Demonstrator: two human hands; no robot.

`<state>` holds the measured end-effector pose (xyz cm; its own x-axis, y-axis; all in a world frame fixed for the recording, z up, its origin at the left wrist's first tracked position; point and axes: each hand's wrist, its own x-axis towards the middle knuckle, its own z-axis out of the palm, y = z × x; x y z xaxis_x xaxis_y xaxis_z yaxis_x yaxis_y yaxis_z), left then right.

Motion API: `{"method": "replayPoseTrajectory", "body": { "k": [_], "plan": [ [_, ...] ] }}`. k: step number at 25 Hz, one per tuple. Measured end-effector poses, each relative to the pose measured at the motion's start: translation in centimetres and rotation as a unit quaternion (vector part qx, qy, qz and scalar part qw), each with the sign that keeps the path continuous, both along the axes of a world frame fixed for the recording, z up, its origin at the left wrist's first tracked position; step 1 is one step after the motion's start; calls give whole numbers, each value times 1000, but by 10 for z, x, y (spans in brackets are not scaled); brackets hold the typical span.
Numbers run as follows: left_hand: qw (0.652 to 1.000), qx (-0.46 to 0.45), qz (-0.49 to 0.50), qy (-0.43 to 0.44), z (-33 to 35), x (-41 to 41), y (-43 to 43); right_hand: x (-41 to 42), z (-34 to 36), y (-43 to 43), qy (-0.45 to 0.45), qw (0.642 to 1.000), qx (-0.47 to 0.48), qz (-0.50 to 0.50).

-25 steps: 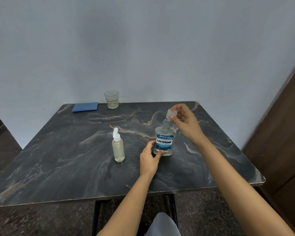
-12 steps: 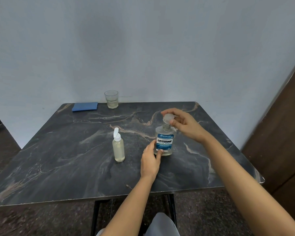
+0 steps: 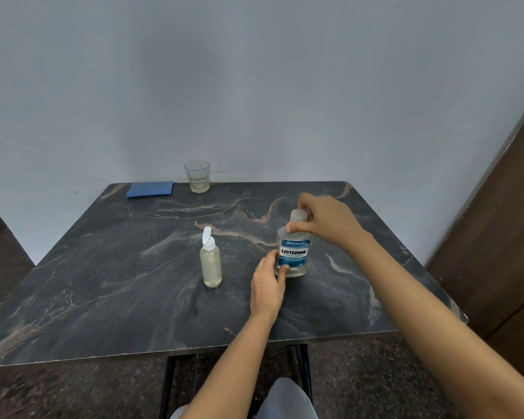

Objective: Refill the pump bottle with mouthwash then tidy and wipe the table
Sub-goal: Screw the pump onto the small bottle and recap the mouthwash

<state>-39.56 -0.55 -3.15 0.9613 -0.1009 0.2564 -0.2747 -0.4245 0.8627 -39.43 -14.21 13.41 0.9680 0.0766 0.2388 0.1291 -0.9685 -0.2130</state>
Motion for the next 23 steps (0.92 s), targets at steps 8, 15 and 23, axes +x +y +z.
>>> {"method": "replayPoseTrajectory", "body": {
  "k": [8,15,23],
  "plan": [
    [1000,-1,2,-1,0,1,0,4,25,-9,93,972,-88,195],
    [1000,2,2,1,1,4,-1,20,32,-4,37,955,-266,127],
    [1000,11,23,17,1,4,-3,24,3,14,-23,974,-226,-7]
  ]
}}
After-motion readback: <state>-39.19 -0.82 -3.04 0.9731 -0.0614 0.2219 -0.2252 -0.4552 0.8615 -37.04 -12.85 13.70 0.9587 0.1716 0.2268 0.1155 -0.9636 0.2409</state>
